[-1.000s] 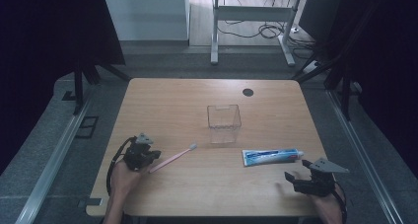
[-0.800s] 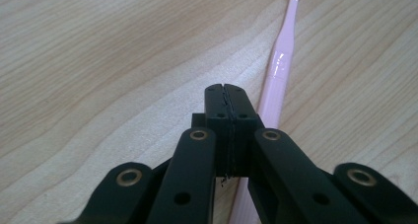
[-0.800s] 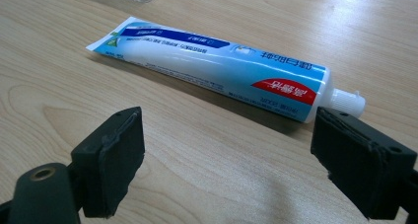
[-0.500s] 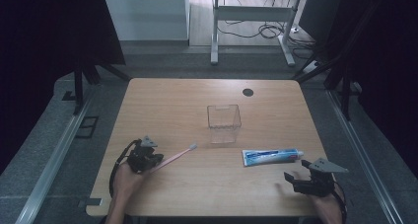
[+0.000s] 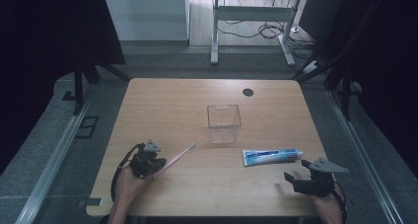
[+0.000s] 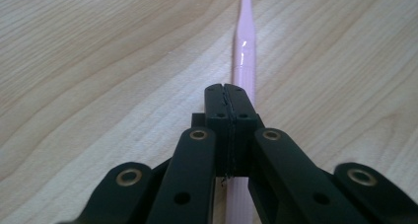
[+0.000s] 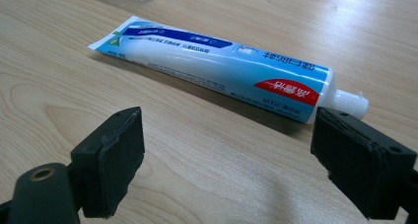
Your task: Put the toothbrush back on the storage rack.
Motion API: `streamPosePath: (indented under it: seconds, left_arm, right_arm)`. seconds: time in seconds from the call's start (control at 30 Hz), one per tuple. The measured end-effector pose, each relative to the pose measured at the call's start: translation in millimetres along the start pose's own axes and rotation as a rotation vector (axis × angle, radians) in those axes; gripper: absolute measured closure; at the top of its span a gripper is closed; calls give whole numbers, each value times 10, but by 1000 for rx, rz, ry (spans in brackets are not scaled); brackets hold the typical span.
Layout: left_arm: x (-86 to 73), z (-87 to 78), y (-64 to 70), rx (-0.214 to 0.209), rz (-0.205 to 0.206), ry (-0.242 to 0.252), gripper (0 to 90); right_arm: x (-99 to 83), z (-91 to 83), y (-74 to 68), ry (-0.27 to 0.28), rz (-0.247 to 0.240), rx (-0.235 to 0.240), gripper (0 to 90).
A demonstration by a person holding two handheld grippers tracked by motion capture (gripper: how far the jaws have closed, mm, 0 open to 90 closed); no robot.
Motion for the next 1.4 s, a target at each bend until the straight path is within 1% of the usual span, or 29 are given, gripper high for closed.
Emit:
streamPosePath:
  seconds: [0.03, 0.27, 0.3, 0.33, 0.4, 0.43, 0.57, 0.67, 0.73, 0.8, 0.9, 1.07, 1.13, 1.2, 1.27, 1.3, 1.33, 1.4]
  left_arm:
    - [1, 4, 23, -3, -3, 2, 894]
    - [17, 40, 188, -26, 23, -17, 893]
    - [17, 40, 188, -26, 23, -17, 892]
    - [26, 58, 235, -28, 32, -27, 892]
    - [30, 78, 249, -19, 43, -43, 892]
    - [29, 82, 246, -15, 39, -49, 892]
    - [44, 48, 204, -18, 12, -41, 883]
    - [76, 23, 181, -25, -13, -39, 859]
    - [107, 22, 166, -34, -25, -48, 844]
    - [141, 34, 169, -41, -36, -63, 829]
    - [196, 52, 180, -38, -34, -100, 795]
    - [330, 74, 206, -49, -46, -145, 755]
    - [387, 86, 210, -51, -44, -165, 742]
    - [435, 109, 207, -58, -61, -200, 722]
    - [478, 141, 200, -51, -64, -223, 713]
    - [495, 157, 193, -50, -67, -243, 707]
    - [511, 181, 196, -47, -80, -250, 703]
    - [540, 220, 182, -44, -76, -281, 700]
  right_arm:
    - [0, 1, 0, 0, 0, 0, 130]
    - [-2, 1, 0, -4, 0, 3, 130]
    - [-2, 1, 0, -4, 0, 3, 130]
    - [-3, 1, -1, -4, 0, 3, 130]
    - [-4, 3, 0, -3, 0, 3, 130]
    - [-4, 3, 0, -3, 0, 3, 130]
    - [-8, 5, 1, -5, 4, 4, 129]
    - [-13, 10, 2, -8, 7, 3, 129]
    - [-16, 11, 2, -10, 8, 3, 129]
    - [-18, 13, 4, -10, 9, 1, 129]
    - [-19, 11, 6, -11, 12, 1, 129]
    - [-24, 14, 4, -13, 16, 6, 129]
    - [-25, 17, 2, -13, 14, 9, 129]
    - [-26, 19, 0, -14, 14, 11, 130]
    - [-27, 21, -1, -15, 14, 11, 130]
    - [-28, 22, -2, -16, 15, 12, 130]
    - [-28, 22, -2, -16, 15, 12, 130]
    - [-27, 22, -2, -15, 15, 13, 129]
Point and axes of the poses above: each handheld gripper's, and its own axes: z roughly forward along the jaws, x roughly out of its top, y roughly to its right, the point moved 3 cm from there along z, roughly forward along the jaws, and after that the axes turned 13 degrees about y, right-handed, at the moved point
